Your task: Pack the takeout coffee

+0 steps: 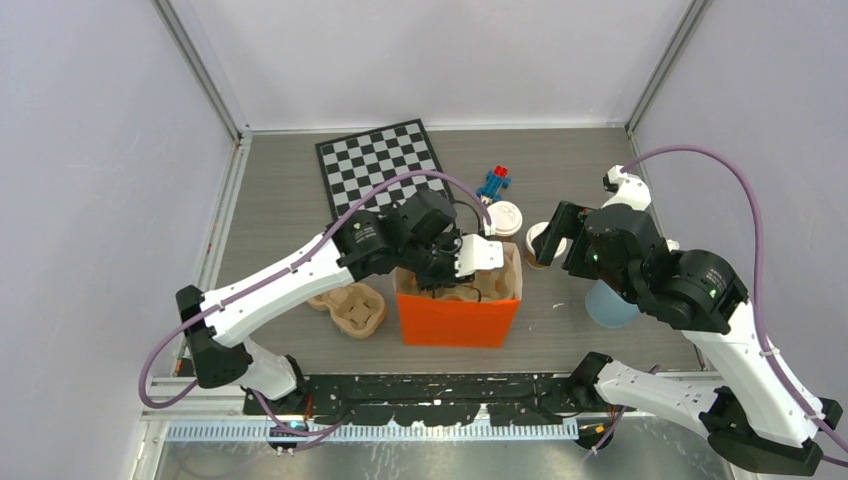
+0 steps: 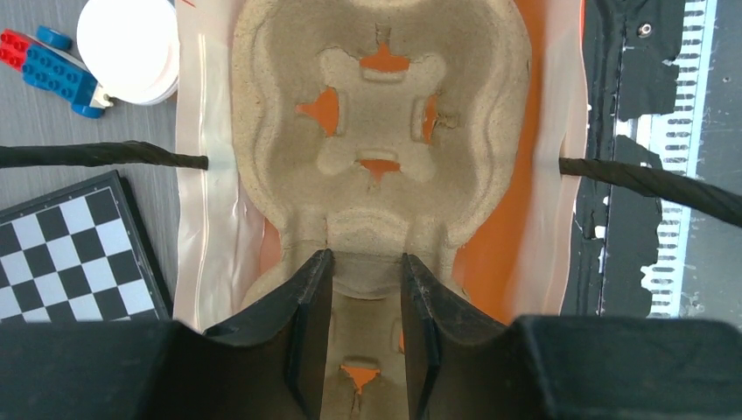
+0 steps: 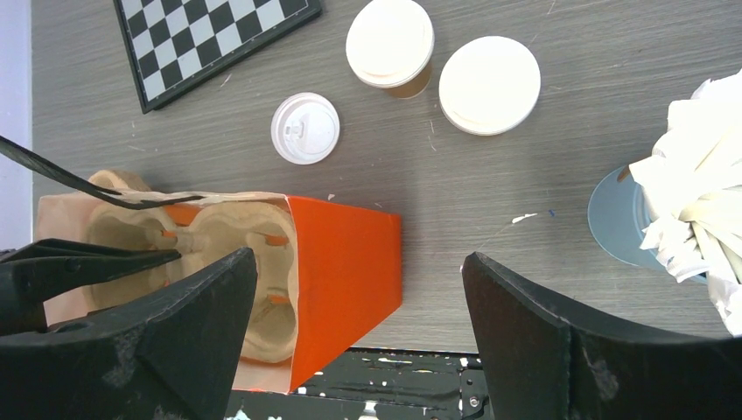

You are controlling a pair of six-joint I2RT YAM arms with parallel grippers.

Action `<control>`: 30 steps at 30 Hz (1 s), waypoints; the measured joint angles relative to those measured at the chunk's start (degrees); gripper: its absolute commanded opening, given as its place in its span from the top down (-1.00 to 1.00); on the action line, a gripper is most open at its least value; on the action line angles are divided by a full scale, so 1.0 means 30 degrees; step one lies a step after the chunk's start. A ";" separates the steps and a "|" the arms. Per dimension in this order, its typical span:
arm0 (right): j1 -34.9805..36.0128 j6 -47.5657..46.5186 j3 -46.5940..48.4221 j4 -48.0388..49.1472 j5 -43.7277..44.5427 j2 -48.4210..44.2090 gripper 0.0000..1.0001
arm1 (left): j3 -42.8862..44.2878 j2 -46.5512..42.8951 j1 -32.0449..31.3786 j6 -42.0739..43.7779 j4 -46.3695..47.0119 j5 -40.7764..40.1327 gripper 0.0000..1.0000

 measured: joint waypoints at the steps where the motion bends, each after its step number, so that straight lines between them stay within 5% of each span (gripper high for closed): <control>1: 0.0000 0.0000 -0.0007 0.0000 0.0000 0.0000 -0.83 | -0.0131 -0.0095 0.0000 0.0000 0.0000 -0.0051 0.68; 18: 0.0000 0.0029 -0.0138 0.0007 0.0000 -0.0131 -0.83 | -0.0911 -0.0058 0.0000 0.0058 -0.0095 -0.0102 -0.28; 30: 0.0000 0.0015 -0.0306 0.0663 -0.0015 0.0022 -0.97 | -0.1137 -0.2601 0.0000 -0.2135 0.1027 -0.0488 -0.41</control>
